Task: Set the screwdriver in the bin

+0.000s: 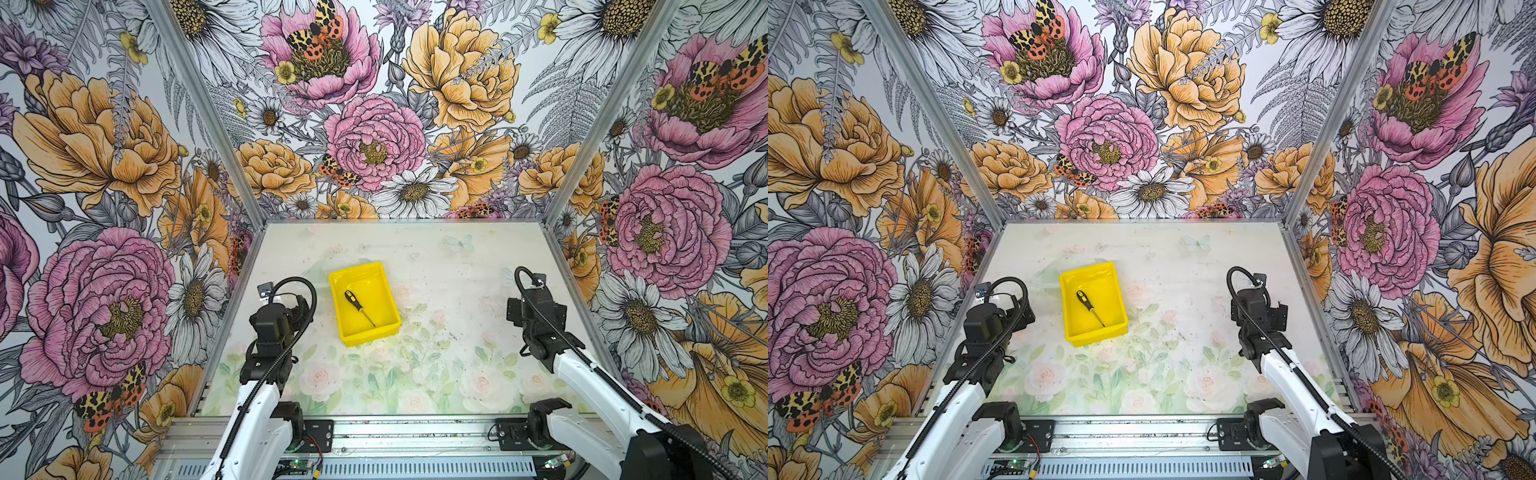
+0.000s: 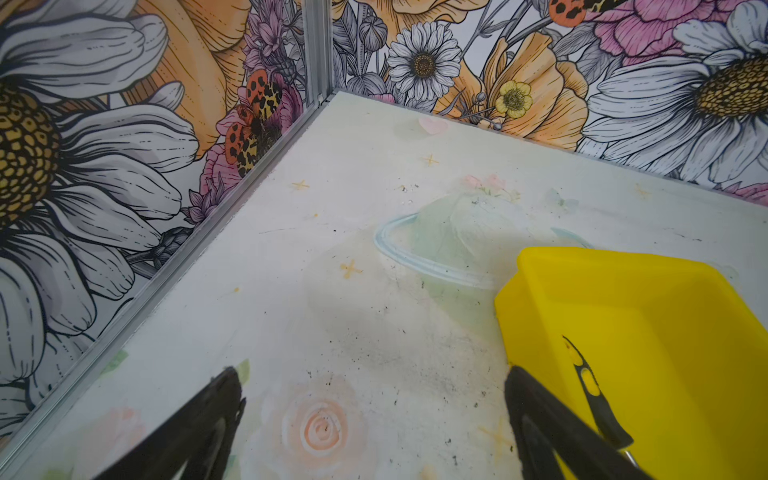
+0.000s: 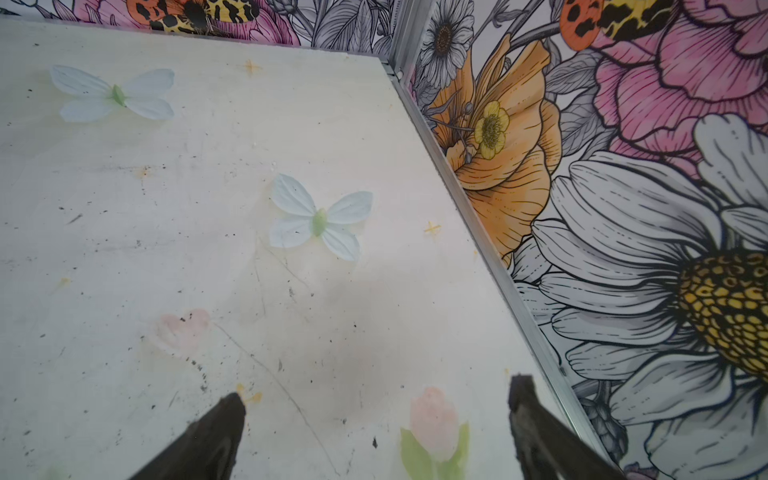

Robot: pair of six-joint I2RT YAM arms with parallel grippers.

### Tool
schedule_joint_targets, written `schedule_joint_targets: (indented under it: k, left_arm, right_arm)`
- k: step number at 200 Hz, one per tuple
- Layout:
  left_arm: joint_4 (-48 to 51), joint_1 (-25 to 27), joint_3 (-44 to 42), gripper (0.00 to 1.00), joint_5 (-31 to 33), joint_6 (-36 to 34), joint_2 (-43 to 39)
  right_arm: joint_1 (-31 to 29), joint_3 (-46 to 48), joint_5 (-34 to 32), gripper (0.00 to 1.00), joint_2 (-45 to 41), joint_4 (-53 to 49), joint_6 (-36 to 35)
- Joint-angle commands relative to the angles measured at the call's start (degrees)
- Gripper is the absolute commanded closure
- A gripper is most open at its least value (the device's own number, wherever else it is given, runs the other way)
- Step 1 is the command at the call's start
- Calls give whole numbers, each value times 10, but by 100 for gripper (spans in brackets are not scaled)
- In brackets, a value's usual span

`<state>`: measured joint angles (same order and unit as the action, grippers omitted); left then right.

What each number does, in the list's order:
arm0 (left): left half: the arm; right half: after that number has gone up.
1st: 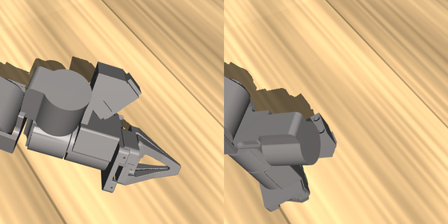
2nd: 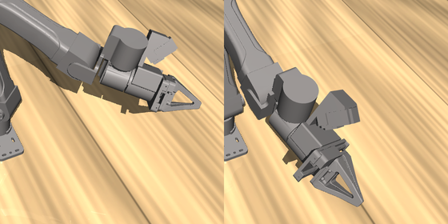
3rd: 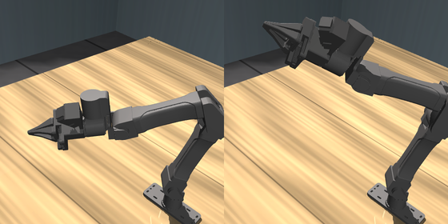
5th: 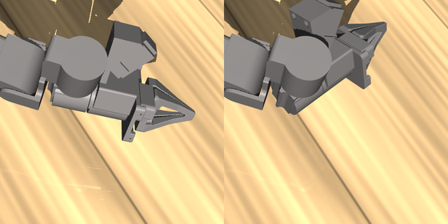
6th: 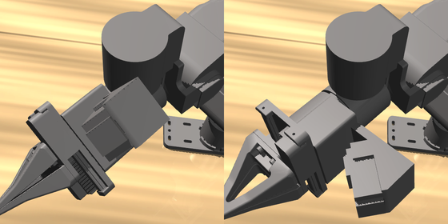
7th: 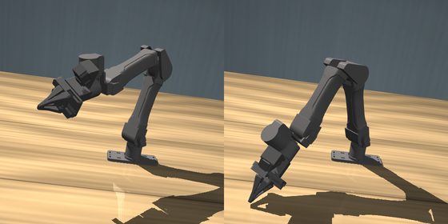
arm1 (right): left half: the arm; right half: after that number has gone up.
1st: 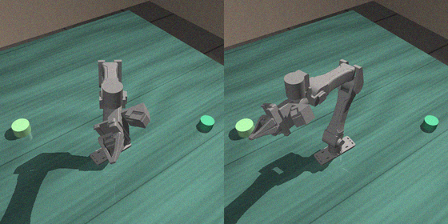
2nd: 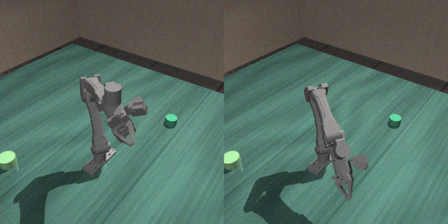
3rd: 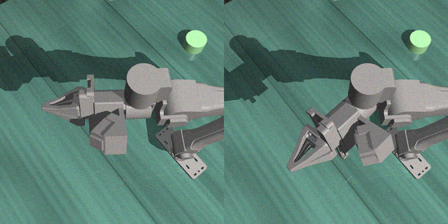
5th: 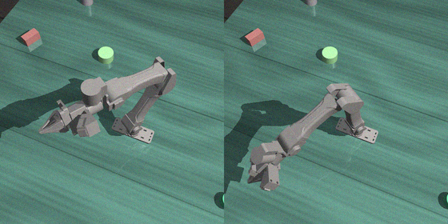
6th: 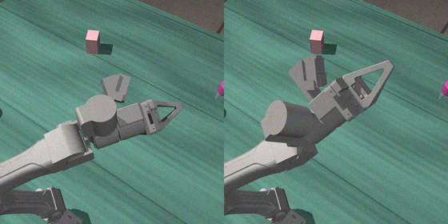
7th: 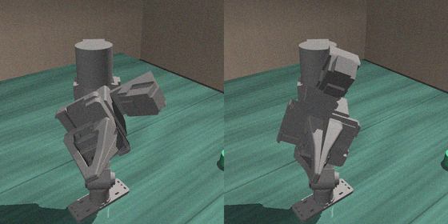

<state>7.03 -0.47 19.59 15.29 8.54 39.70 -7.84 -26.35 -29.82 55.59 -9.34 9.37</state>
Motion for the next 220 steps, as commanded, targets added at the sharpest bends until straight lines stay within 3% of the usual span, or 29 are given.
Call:
schedule_joint_targets:
  k: [1,29,119,220]
  left_arm:
    - [-79,-7,-48,1,39,-13,-11]
    - [-156,-12,-85,1,45,-19,-14]
    - [-328,-25,-70,1,2,-27,145]
    - [-516,-27,-29,1,-20,-7,334]
  right_arm:
    - [16,22,34,1,-2,85,-17]
    - [38,40,68,0,11,131,-18]
    - [57,74,120,1,49,249,-15]
    - [61,-7,130,0,215,344,-28]
